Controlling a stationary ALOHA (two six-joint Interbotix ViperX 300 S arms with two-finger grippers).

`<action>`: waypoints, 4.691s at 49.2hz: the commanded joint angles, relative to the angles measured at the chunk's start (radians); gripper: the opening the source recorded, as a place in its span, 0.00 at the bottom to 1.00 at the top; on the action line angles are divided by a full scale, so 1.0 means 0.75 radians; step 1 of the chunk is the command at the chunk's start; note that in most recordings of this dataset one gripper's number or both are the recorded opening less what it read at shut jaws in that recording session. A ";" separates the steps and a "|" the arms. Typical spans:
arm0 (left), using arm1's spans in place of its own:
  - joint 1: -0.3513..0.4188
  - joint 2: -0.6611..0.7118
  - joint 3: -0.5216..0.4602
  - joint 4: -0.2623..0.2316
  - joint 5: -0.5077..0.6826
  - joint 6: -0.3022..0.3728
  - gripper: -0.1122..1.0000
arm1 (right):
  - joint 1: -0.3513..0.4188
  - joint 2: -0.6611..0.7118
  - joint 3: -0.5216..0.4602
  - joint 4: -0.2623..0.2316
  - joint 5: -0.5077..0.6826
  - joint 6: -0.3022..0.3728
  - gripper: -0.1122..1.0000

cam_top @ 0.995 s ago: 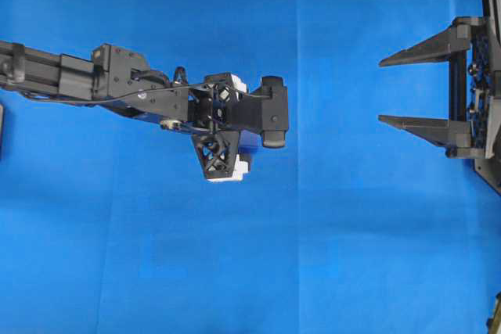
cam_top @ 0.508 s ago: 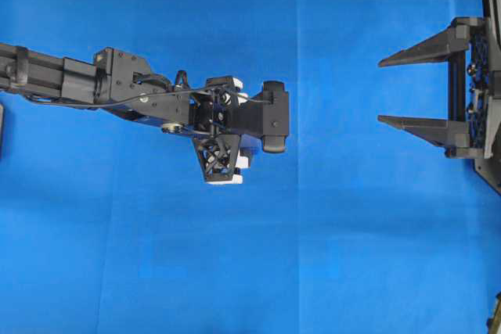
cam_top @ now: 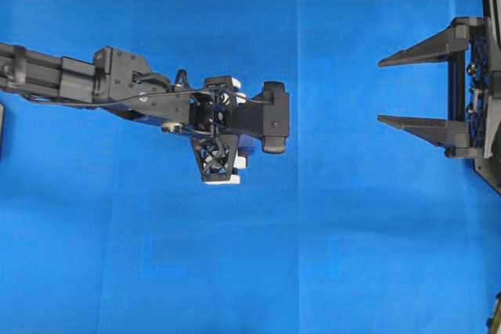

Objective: Handover the blue block to the right arm after grasping it with the left arm, then place it in the designated position.
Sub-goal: 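Close the left gripper on the blue cube, then lift the cube and rotate the left gripper to hold it sideways, then raise the right gripper and swing it toward the held cube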

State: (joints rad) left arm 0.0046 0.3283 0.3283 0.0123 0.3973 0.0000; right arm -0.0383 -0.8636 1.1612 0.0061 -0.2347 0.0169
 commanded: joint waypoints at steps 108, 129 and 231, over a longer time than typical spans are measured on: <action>-0.022 -0.397 -0.389 0.018 0.618 -0.006 0.53 | -0.002 0.020 -0.025 0.004 -0.012 0.002 0.97; -0.022 -0.401 -0.382 0.018 0.612 -0.006 0.53 | -0.002 0.020 -0.025 0.004 -0.012 0.002 0.97; -0.025 -0.896 0.497 0.010 -0.953 -0.004 0.53 | -0.002 0.022 -0.035 -0.002 -0.047 -0.004 0.97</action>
State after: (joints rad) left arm -0.0107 -0.3283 0.7118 0.0215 -0.3068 -0.0031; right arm -0.0399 -0.8514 1.1612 0.0061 -0.2577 0.0169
